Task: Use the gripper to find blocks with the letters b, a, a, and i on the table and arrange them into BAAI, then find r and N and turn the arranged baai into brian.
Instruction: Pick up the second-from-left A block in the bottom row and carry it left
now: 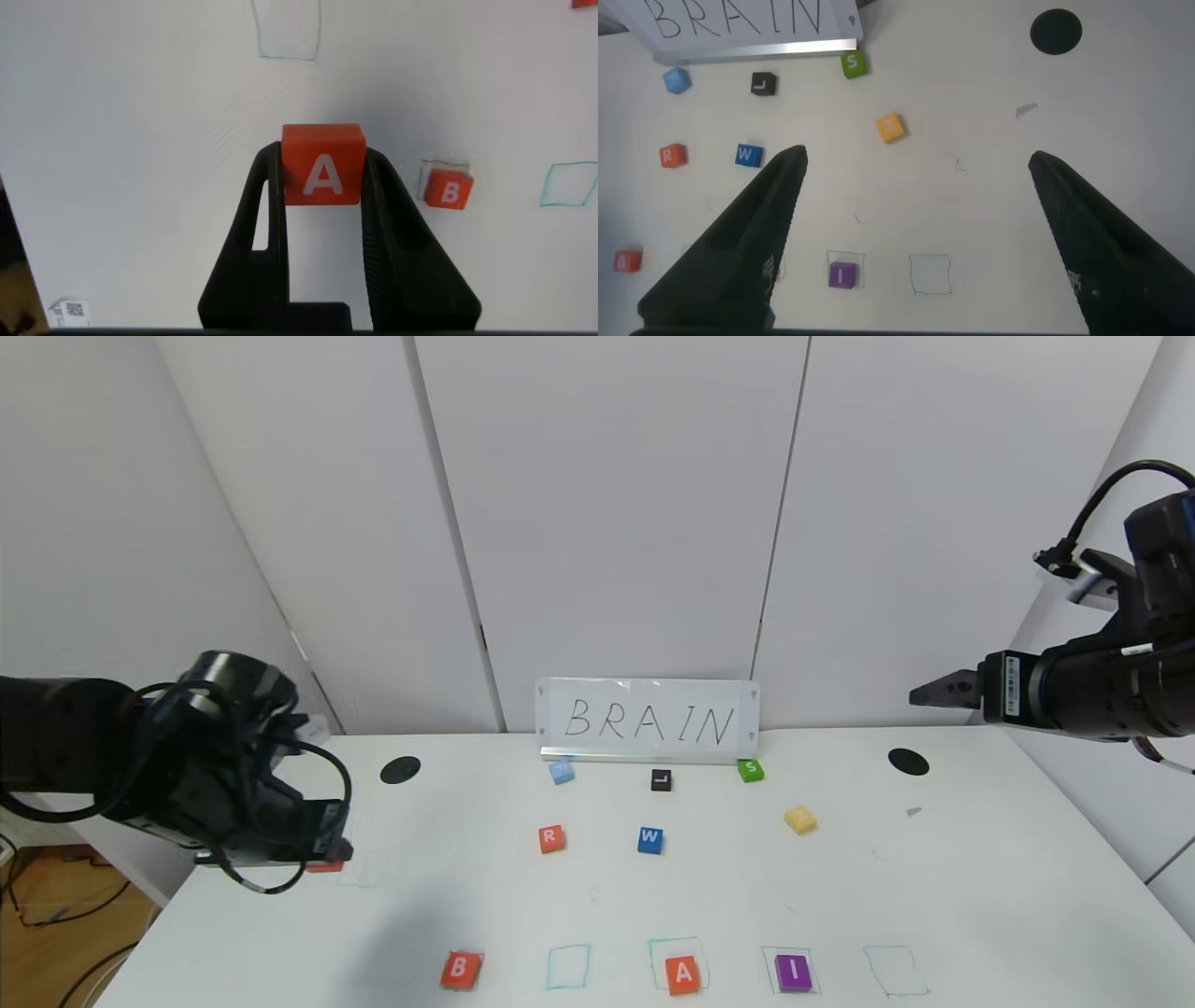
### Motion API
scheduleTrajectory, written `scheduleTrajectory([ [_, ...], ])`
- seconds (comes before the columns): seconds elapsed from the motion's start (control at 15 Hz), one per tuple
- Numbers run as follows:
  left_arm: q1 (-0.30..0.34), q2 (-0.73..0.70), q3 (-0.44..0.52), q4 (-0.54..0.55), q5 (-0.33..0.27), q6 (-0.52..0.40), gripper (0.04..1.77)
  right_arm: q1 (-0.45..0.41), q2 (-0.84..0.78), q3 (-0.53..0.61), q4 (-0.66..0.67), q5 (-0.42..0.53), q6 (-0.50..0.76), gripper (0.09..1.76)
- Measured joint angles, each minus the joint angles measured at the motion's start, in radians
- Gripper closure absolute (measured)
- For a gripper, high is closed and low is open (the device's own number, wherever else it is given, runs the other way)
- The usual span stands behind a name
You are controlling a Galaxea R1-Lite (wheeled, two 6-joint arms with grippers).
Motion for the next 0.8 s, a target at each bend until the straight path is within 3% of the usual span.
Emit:
scheduleTrajectory([
  [0.13, 0.090, 0.010, 0.004, -0.013, -0.029, 0.067, 1.31, 0.002, 0.001, 0.001, 0.000, 0.000, 0.000, 0.14],
  [0.27, 0.128, 0.042, 0.011, -0.071, -0.042, 0.089, 1.31, 0.003, 0.001, 0.002, 0.000, 0.000, 0.000, 0.14],
  [0.8, 0.119, 0.209, 0.001, -0.135, -0.059, 0.107, 1.31, 0.004, 0.012, 0.001, -0.002, 0.000, 0.000, 0.14],
])
